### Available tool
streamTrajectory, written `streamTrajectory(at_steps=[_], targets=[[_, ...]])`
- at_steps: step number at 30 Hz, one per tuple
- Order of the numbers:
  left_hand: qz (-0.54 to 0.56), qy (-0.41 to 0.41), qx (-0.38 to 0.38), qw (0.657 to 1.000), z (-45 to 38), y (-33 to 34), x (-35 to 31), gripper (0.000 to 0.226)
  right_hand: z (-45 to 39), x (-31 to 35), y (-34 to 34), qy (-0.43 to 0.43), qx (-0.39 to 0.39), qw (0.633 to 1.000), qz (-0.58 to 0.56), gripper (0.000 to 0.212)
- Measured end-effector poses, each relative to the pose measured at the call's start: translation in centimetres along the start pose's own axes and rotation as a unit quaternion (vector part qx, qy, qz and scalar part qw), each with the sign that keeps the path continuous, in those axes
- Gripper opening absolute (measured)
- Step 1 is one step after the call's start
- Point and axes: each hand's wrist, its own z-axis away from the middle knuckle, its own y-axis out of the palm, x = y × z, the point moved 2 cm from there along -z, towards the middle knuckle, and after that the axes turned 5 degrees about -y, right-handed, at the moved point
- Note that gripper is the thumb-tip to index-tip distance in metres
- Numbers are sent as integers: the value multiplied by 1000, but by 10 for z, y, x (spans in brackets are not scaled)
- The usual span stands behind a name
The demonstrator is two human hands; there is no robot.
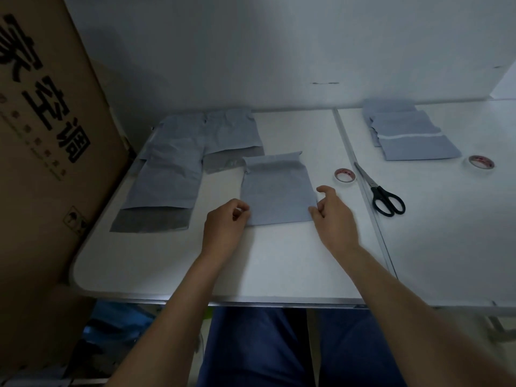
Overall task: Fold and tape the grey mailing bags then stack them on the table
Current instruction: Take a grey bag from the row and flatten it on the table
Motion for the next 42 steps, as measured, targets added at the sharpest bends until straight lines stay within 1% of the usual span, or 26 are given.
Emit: streamTrajectory(at_steps=[6,9,12,14,17,19,20,22,24,26,28,31,38,42], targets=[[-36,39,-27,998,1,6,2,10,3,0,2,-40,-16,999,30,37],[-67,46,-27,996,-1,10,3,12,3,-1,4,-54,-24,997,42,35],[-94,66,-35,993,-3,14,5,12,3,-4,5,-59,-36,994,79,34],[-117,109,-60,985,-4,16,8,12,3,-5,5,-53,-36,993,96,36],[-178,182,-76,964,-4,19,13,25,4,-3,2,-67,-47,988,127,41],[-191,197,-60,960,-5,19,14,31,7,6,2,-116,-59,983,127,40],[-192,194,-49,961,-5,19,14,33,9,15,4,-159,-52,979,116,37],[-186,186,-34,964,-6,19,14,36,19,35,16,-250,0,961,118,31],[-172,181,-21,968,-5,19,13,41,33,50,34,-288,66,944,149,41],[-169,179,-7,969,-3,18,12,45,43,54,46,-277,98,942,160,48],[-172,179,-5,969,-2,17,12,46,48,49,48,-261,109,944,173,48],[-177,187,-10,966,-2,18,14,42,50,37,39,-229,113,948,191,49],[-182,190,-22,965,-4,21,17,37,59,2,1,-115,129,957,234,53],[-171,203,-33,964,-5,19,20,32,61,-11,-10,-83,115,961,236,55]])
